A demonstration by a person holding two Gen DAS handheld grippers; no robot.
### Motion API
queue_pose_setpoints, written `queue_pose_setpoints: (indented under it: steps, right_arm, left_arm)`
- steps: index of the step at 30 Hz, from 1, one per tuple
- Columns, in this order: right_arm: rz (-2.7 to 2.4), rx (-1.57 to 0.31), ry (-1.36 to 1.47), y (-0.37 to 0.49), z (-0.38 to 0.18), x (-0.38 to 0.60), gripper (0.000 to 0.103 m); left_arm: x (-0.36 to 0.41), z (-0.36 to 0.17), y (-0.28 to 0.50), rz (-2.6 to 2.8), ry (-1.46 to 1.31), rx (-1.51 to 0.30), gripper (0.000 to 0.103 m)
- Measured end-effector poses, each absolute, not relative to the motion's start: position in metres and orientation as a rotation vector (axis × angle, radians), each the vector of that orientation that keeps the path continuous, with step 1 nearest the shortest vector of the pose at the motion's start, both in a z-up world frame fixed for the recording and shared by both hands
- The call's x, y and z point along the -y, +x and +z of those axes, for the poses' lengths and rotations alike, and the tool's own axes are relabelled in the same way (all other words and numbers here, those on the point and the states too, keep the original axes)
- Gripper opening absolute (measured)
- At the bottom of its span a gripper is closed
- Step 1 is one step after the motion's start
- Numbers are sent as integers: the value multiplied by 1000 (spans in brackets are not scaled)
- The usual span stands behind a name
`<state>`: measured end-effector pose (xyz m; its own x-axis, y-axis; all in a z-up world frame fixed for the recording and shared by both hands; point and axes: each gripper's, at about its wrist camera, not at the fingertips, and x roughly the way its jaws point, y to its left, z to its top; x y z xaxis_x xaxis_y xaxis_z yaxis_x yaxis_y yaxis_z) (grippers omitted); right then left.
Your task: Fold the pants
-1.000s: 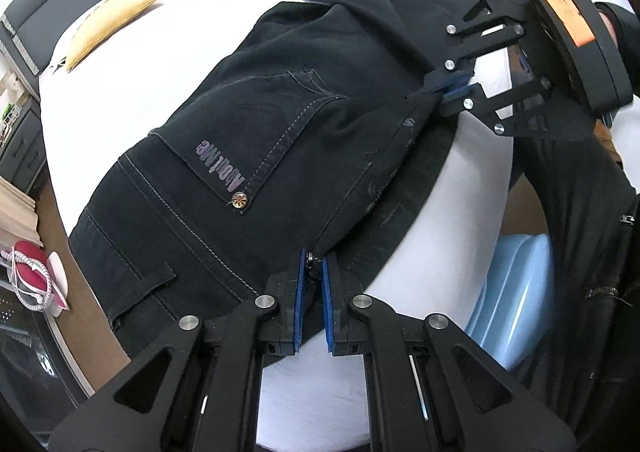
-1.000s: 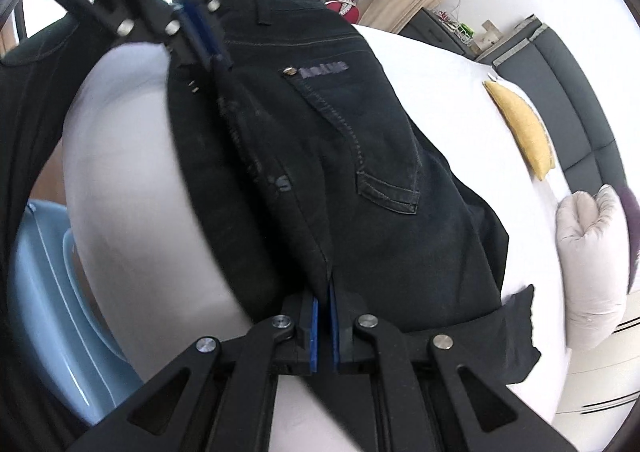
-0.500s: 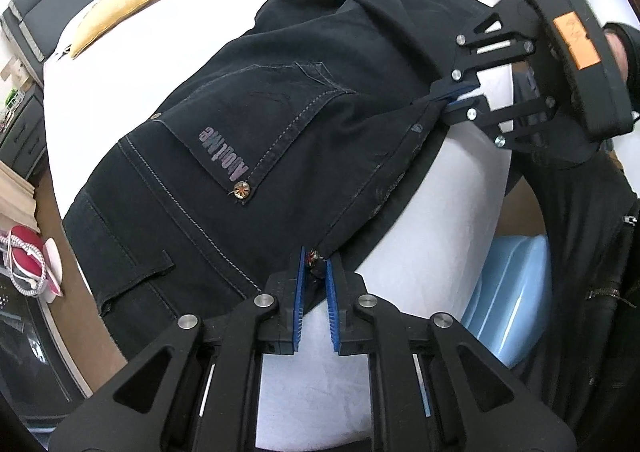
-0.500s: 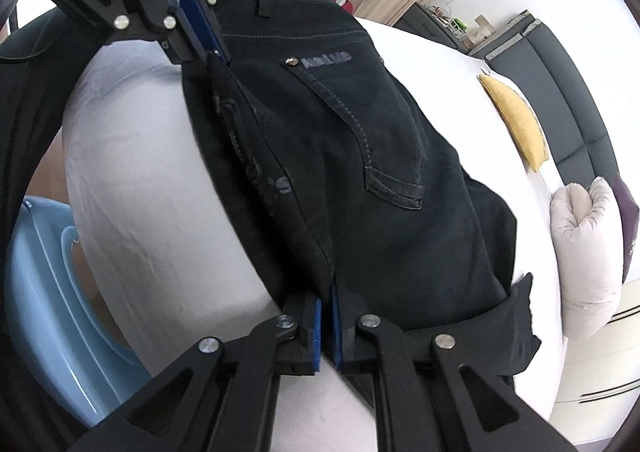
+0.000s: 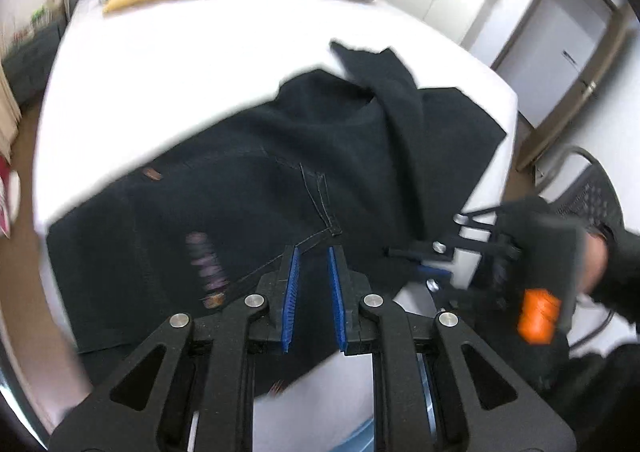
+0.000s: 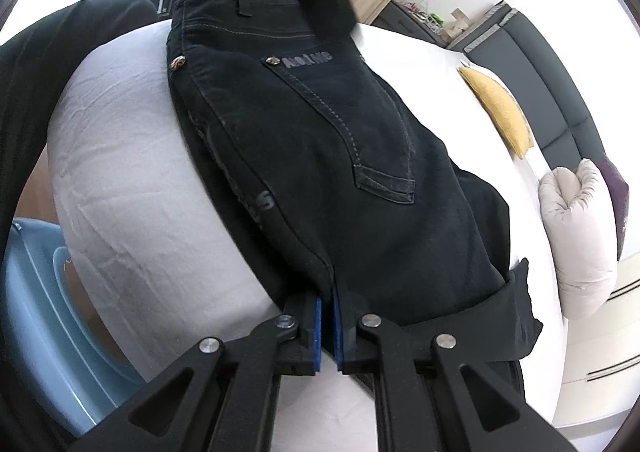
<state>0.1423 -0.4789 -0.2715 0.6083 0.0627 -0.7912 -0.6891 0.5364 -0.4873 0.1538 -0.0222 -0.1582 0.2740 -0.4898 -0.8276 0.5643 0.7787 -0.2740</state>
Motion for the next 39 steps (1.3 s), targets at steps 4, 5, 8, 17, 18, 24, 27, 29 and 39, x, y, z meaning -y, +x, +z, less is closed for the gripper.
queue_pose_setpoints:
  steps: [4, 5, 8, 17, 18, 24, 27, 29, 39]
  right_arm:
    - [465, -791, -871, 139, -270, 481, 18]
    - [448, -799, -854, 140, -268, 484, 31]
    - [425, -800, -727, 139, -245, 503, 77]
    - [132, -860, -28, 282, -160, 642, 81]
    - [50, -897, 31, 314, -162, 659, 81]
    - [-250, -1068, 196, 449, -210, 713, 79]
    - [-378, -1138, 157, 487, -242, 721, 79]
    - [-415, -1228, 192, 500, -269, 728, 76]
    - [-344, -1056, 410, 453, -237, 777, 5]
  left_arm:
    - [47, -208, 158, -635, 121, -1149, 14]
    - [48, -207, 158, -630, 116, -1146, 14]
    - [50, -206, 161, -619, 82, -1167, 14]
    - [32, -215, 156, -613, 42, -1180, 14]
    - [34, -215, 156, -610, 44, -1181, 14]
    - [37, -215, 158, -599, 45, -1180, 14]
    - [33, -216, 157, -605, 30, -1188, 14]
    - [28, -216, 158, -608, 20, -1193, 14]
    - [33, -216, 155, -599, 54, -1188, 14]
